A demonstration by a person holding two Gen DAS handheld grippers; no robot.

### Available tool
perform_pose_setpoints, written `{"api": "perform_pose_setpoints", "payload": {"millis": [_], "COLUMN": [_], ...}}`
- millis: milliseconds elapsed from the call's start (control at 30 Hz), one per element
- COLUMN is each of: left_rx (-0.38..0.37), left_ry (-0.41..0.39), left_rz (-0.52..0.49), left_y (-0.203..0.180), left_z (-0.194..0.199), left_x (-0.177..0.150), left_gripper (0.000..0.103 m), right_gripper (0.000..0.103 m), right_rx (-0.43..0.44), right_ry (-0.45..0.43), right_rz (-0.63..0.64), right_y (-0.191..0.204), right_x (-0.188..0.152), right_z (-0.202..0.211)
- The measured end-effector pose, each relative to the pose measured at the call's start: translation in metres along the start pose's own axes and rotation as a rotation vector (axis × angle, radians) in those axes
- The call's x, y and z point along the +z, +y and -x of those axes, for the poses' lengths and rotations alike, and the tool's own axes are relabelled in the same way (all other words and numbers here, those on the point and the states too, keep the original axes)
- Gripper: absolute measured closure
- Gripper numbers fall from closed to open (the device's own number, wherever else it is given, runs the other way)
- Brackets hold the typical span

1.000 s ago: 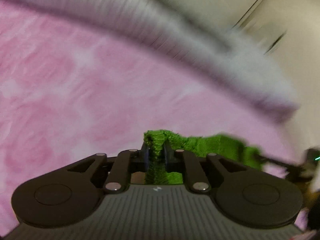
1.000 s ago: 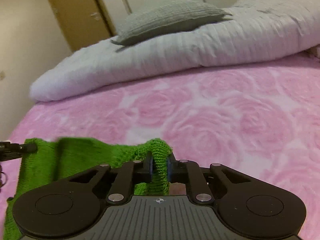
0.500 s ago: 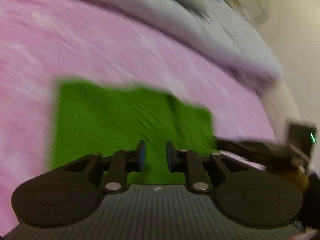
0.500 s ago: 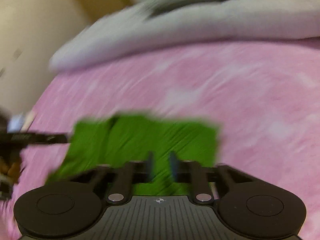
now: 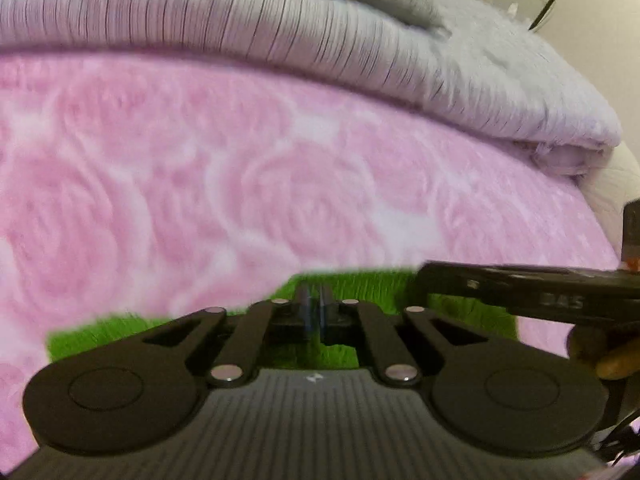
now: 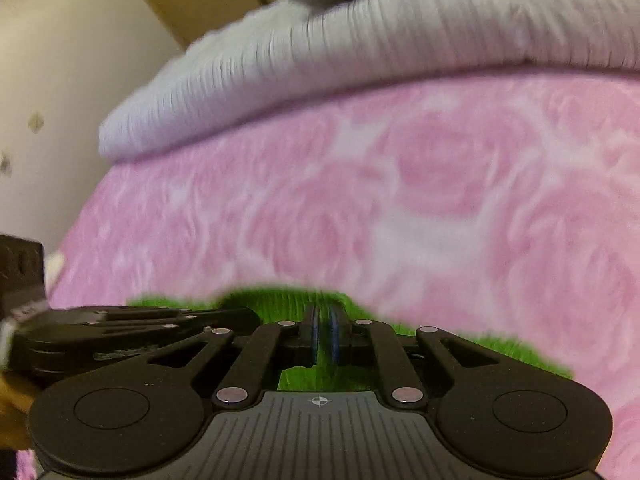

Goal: Fold clothes

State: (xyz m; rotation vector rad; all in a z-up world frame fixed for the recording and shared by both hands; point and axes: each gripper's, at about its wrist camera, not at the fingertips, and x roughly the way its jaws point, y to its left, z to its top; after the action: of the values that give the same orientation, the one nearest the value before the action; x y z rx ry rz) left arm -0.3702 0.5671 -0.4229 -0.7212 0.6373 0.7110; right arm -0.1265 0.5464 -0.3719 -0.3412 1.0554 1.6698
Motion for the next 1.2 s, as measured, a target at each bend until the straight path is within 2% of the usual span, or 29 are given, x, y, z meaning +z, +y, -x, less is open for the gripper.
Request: {"api": "perform_pose_setpoints", "payload": {"millis": [67, 133, 233, 300, 433, 500, 567, 633, 733, 867, 933, 1067, 1133, 1200], "left_rx": [-0.004, 0.007, 0.031, 0.045, 0.217, 0.267, 0.286, 0.302, 0.209, 0.181, 0.274, 0.373, 0.421, 0.445], "left_ry": [-0.024, -0.013, 0.031, 0.089, 0.165, 0.158, 0.133, 0.107, 0.087, 0.142, 0.197, 0.209, 0.213, 0.2], "left_rz": [0.001, 0.001, -0.006, -0.031, -0.155, -0.076, -0.02, 0.035, 0.005, -0.047, -0.103, 0.005, 0.061, 0.041], "left_y": [0.003, 0.006, 0.009, 0.009, 0.01, 0.019, 0.021, 0.022, -0.004, -0.033, -0.041, -0.042, -0.043, -0.06], "left_z": [0.022, 0.047, 0.081, 0.102, 0.136, 0.16, 0.184, 0.208, 0.221, 0.216, 0.222, 0.267, 0.29, 0.303], "left_x": [-0.001, -0.013, -0.044, -0.078, -0.15, -0.164, -0.17, -0.175, -0.187, -0.224, -0.257, -0.292, -0.309, -0.306], "left_gripper": [0.093, 0.092, 0.092, 0.092, 0.089, 0.091, 0.094, 0.092, 0.091, 0.089, 0.088, 0.086, 0.094, 0.093], "right_gripper": [0.094, 0.094, 0.094, 0.094, 0.094, 0.094, 0.094, 0.094, 0.094, 0.094, 0.094, 0.094, 0.094, 0.094], "right_rx": [-0.002, -0.027, -0.095, -0.165, -0.3, -0.364, -0.427, -0.429, -0.4, -0.368, -0.383, -0.379, -0.373, -0.4], "right_ry": [-0.017, -0.01, 0.06, 0.12, 0.157, 0.169, 0.162, 0.143, 0.119, 0.176, 0.214, 0.234, 0.245, 0.272], "right_rz": [-0.014, -0.024, 0.002, 0.033, 0.115, 0.105, 0.042, -0.006, -0.005, 0.026, 0.064, 0.086, 0.08, 0.083], "right_y": [-0.001, -0.002, 0.001, 0.006, 0.017, 0.022, 0.025, 0.03, 0.047, 0.065, 0.067, 0.056, 0.05, 0.052], "right_x": [0.0, -0.012, -0.051, -0.088, -0.161, -0.178, -0.186, -0.191, -0.204, -0.237, -0.258, -0.302, -0.315, -0.319], "right_z": [0.023, 0.05, 0.083, 0.099, 0.131, 0.151, 0.173, 0.193, 0.206, 0.199, 0.2, 0.242, 0.262, 0.276]}}
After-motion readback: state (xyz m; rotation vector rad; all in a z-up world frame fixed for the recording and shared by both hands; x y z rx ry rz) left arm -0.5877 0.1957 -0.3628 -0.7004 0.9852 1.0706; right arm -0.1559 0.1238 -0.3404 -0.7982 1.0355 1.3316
